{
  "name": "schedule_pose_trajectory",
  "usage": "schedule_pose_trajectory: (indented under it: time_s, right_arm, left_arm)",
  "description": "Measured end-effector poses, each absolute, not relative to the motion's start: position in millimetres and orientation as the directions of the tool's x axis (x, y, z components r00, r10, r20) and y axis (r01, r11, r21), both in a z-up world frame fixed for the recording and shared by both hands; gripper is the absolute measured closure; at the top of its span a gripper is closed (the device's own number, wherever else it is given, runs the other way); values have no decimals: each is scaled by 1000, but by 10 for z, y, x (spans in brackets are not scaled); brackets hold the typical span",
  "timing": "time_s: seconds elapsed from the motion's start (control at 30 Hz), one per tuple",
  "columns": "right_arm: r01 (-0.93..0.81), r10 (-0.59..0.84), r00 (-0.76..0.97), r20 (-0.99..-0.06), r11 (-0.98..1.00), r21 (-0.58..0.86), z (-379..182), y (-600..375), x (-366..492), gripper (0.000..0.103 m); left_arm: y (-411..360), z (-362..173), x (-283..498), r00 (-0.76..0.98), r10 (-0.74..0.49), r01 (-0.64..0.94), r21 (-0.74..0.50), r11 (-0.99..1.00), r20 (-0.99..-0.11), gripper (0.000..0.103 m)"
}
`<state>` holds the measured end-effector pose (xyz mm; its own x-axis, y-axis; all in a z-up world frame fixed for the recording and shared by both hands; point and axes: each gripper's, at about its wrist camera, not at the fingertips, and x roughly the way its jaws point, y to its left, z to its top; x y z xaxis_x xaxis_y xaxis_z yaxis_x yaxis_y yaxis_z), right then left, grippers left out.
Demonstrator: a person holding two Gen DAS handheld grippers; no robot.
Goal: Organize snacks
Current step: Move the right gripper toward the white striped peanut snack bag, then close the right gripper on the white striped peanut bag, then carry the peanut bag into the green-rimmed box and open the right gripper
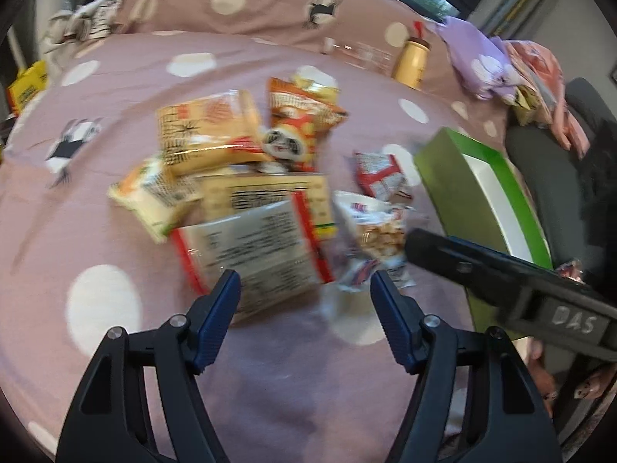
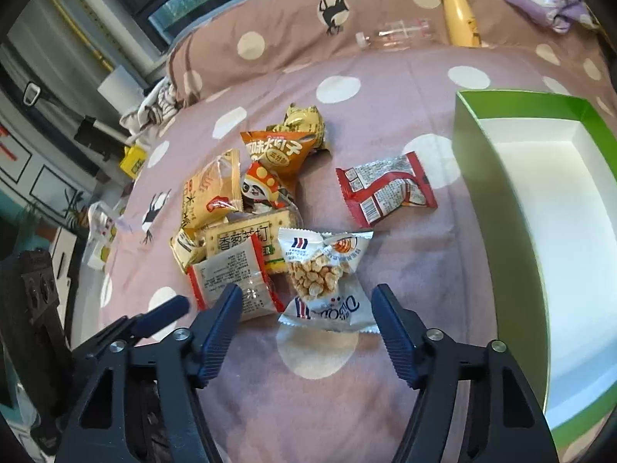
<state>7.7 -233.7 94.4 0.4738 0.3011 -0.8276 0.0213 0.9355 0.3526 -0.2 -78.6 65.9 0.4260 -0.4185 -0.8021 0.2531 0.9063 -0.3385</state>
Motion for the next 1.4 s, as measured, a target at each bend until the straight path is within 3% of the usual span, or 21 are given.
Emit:
schedule_pose_trajectory:
  time_s: [0.13,0.3,0.37,0.57,0.97,1.4]
  right_arm:
    - [21,332,444,-832,925,380,805,-2363,219,34]
    - [31,385,392,-836,902,430,555,-2407,390,51]
    - [36,410,395,-822,887,460,486,-2455,401,53]
    - [38,464,417,-782,850,525,540,-2587,318,54]
    - [41,356,670,-651,859,511,1397,-3133,-144,54]
    - [277,236,688,-686,789,549,1222,-3993,-344,54]
  left_arm:
    - [-1035,558,100,383,-452,292,-359,886,-805,42]
    - [-1202,404,213,315,-498,303,-411,860,-808,55]
    - [-1271,369,227,302,-519,320,-428,845,-800,60]
    - [-1448,515,162,330,-491,359,-374,855,-806,63]
    - [-2089,1241,-151,439,-558,561,-270,783,-704,63]
    - [-2981,1058,-146,282,-600,663,-300,686,-748,63]
